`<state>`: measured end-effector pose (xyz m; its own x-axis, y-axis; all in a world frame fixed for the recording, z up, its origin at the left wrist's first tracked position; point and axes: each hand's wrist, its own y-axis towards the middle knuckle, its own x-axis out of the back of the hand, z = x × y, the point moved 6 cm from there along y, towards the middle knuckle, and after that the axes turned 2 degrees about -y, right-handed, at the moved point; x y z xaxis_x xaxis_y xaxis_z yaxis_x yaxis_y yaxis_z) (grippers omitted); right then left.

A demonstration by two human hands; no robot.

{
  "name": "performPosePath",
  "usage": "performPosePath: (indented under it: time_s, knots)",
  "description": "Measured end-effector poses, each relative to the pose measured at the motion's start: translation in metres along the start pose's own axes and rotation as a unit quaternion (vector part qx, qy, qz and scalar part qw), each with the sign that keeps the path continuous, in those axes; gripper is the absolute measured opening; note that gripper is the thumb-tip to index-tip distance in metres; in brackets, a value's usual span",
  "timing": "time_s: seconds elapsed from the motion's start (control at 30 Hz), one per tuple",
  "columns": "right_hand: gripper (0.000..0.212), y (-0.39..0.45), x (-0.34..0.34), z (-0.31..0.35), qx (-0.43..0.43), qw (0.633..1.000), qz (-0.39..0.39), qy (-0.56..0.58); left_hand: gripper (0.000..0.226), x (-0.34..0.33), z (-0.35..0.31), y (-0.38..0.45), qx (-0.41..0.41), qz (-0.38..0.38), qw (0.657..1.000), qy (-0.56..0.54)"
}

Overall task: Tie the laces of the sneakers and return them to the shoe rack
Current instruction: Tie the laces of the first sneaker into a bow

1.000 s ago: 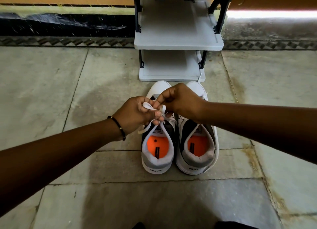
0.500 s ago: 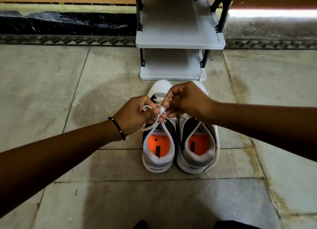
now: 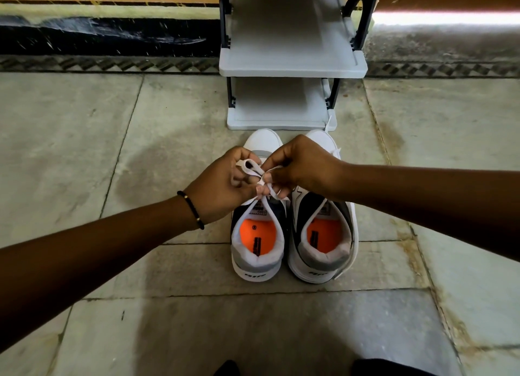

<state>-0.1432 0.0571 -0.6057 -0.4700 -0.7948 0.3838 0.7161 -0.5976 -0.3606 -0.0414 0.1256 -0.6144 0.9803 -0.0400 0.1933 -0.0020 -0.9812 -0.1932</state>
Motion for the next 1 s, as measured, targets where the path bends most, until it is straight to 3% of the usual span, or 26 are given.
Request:
performPosePath:
  time_s: [0.07, 0.17, 0.23, 0.3, 0.37, 0.43, 0.77, 0.87, 1.0]
  knots:
    - [0.005, 0.001, 0.002, -0.001, -0.006, 0.999, -0.012, 0.030, 0.032, -0.002, 0.002, -0.001, 0.009, 0.001, 1.000, -0.014]
    - [0.014, 0.001, 0.006, -0.001, 0.024, 0.999, -0.027, 0.034, 0.017, -0.002, 0.006, -0.001, 0.041, -0.007, 0.998, -0.042]
    - [0.012, -0.002, 0.005, 0.009, 0.094, 0.992, -0.038, -0.081, 0.015, -0.003, 0.010, -0.001, 0.094, -0.006, 0.991, -0.095]
    - [0.016, -0.008, 0.000, 0.027, 0.218, 0.946, -0.039, -0.239, 0.016, -0.004, 0.015, 0.000, 0.132, -0.002, 0.982, -0.133]
    - [0.020, -0.012, -0.005, 0.036, 0.285, 0.897, -0.015, -0.338, 0.014, -0.003, 0.017, 0.000, 0.137, -0.007, 0.978, -0.155]
    - [0.021, -0.013, -0.006, 0.039, 0.305, 0.874, -0.006, -0.379, 0.014, -0.001, 0.020, 0.000, 0.137, -0.020, 0.975, -0.173]
    - [0.019, -0.015, -0.012, 0.040, 0.343, 0.828, 0.039, -0.443, 0.027, 0.000, 0.027, -0.003, 0.138, -0.036, 0.962, -0.233]
    - [0.013, -0.010, -0.013, 0.042, 0.332, 0.829, 0.054, -0.446, 0.028, 0.001, 0.027, -0.003, 0.130, -0.055, 0.965, -0.219]
    - [0.007, -0.002, -0.009, 0.033, 0.253, 0.894, 0.017, -0.370, 0.026, 0.008, 0.017, -0.002, 0.087, -0.089, 0.984, -0.125]
